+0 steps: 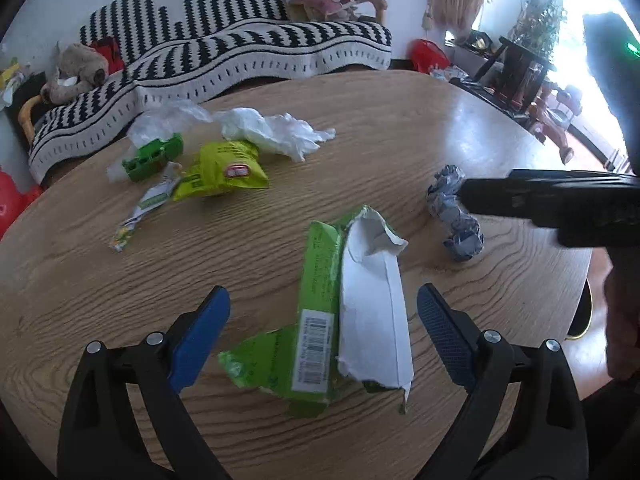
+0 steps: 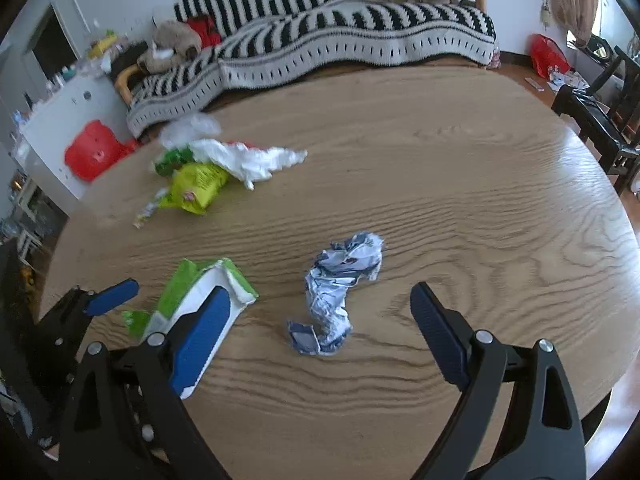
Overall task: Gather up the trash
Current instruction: 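Grasp the crumpled silver foil paper with the right tool while the left tool grasps the green-white paper bag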
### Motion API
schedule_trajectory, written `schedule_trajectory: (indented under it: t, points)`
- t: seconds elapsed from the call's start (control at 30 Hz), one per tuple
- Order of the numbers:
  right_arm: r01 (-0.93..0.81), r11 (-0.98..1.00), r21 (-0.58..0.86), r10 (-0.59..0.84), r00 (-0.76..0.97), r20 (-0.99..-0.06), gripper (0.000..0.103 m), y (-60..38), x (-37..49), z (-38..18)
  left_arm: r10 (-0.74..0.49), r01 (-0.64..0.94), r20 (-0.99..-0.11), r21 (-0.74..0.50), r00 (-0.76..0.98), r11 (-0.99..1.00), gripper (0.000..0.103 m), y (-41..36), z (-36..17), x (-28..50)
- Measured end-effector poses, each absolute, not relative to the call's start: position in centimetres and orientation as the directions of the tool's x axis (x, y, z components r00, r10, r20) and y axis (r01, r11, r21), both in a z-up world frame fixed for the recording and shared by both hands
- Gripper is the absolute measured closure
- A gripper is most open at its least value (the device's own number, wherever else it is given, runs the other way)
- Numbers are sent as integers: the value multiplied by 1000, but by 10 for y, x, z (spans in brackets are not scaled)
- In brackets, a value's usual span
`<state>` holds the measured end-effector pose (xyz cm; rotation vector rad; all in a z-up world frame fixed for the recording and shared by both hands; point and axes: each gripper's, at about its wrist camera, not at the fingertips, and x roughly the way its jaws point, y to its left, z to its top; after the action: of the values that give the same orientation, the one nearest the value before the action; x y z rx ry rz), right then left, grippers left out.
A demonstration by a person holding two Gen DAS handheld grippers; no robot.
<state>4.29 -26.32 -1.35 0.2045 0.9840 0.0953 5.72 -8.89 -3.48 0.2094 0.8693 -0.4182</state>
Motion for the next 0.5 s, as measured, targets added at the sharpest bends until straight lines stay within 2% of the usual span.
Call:
schedule_trajectory:
  t: [0.3,0.4,0.47,0.5]
  points:
    - [19,987,158,129,485,-865,16,-251,69,-47,-237,428,-806,22,542,903,11,-101,-61,70]
    - [13,990,144,121,474,-872,25,-250,70,-51,-228,422,-809,27,541,906,11,-101,-64,72]
    - [10,991,137,116,465,-878,38,-249,70,-53,-232,416,-804,21,547,909,17,-101,-64,71]
    - [8,993,121,103,467,-878,42,-249,70,-53,-232,417,-801,24,552,909,25,-102,-62,71]
